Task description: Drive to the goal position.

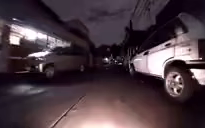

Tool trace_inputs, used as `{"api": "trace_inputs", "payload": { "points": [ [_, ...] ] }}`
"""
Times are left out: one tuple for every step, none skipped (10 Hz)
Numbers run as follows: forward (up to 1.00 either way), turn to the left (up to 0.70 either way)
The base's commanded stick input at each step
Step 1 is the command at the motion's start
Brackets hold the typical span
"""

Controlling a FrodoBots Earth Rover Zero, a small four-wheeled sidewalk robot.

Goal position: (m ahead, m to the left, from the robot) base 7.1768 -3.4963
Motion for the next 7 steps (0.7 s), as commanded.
{"api": "trace_inputs", "payload": {
  "points": [
    [1.0,-0.26],
    [1.0,-0.04],
    [1.0,0.0],
    [1.0,0.0],
    [1.0,0.0],
    [1.0,0.0],
    [1.0,-0.16]
  ]
}}
